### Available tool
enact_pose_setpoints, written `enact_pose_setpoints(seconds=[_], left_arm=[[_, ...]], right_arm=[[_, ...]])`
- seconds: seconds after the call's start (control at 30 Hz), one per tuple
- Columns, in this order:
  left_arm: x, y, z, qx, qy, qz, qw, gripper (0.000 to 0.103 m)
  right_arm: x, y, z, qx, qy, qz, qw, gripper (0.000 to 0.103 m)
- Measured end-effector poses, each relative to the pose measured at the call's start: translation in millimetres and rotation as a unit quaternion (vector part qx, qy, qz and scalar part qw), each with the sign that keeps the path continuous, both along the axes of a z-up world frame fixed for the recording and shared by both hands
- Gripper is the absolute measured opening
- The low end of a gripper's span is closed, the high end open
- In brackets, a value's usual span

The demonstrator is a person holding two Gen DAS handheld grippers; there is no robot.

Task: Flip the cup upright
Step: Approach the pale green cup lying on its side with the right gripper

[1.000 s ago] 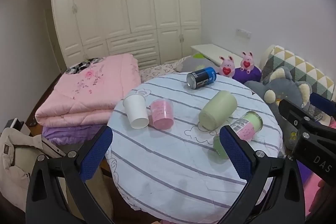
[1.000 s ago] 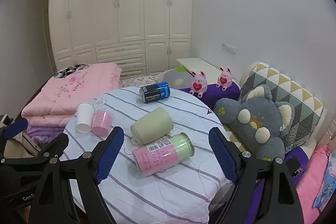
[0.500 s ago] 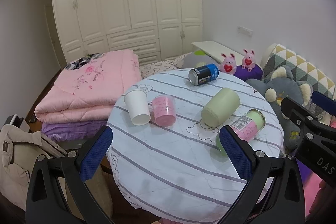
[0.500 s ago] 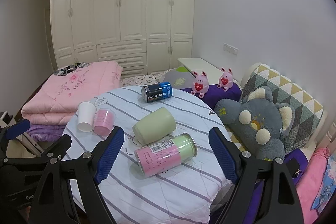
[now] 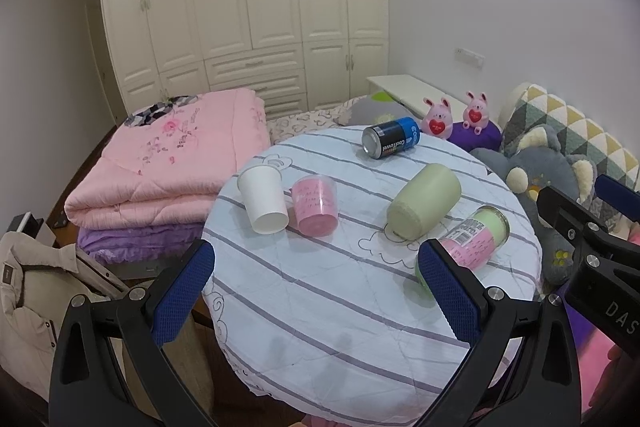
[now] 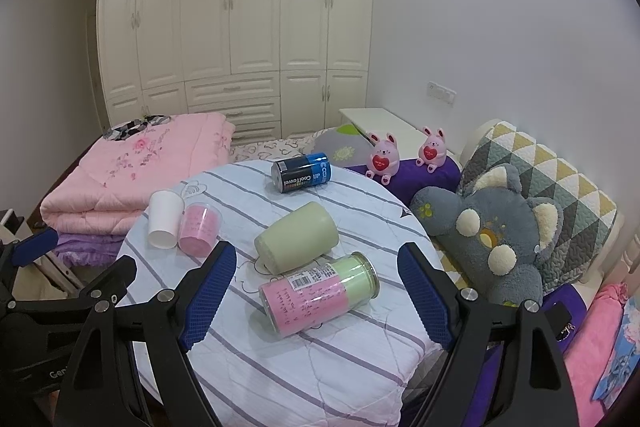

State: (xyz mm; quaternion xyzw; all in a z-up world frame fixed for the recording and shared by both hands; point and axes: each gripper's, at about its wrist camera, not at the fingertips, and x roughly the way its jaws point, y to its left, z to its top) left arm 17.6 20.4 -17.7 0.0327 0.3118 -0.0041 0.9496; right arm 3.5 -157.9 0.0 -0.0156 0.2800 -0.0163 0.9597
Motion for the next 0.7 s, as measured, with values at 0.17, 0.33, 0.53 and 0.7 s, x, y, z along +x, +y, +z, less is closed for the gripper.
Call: enact_pose_setpoints(seconds=[0.17, 0.33, 0.53, 0.7], left_arm=[[3, 1, -4, -0.001, 0.006, 0.001, 1.0, 0.103], [7, 1, -6, -0.003, 0.013, 0.0, 0.9999, 0.103], [14, 2, -10, -0.001, 0.024, -0.002, 0.9997, 0.103], [21, 3, -14, -0.003, 0.03, -0.002, 0.9995, 0.103]], right_arm=[[3, 1, -3, -0.002, 0.006, 0.001, 1.0, 0.084], [5, 1, -5, -0.003, 0.007, 0.001, 1.0, 0.084], [10, 0, -10, -0.004, 0.016, 0.001, 1.0, 0.084], [15, 2, -13, -0.005, 0.023, 0.0, 1.0, 0.084]])
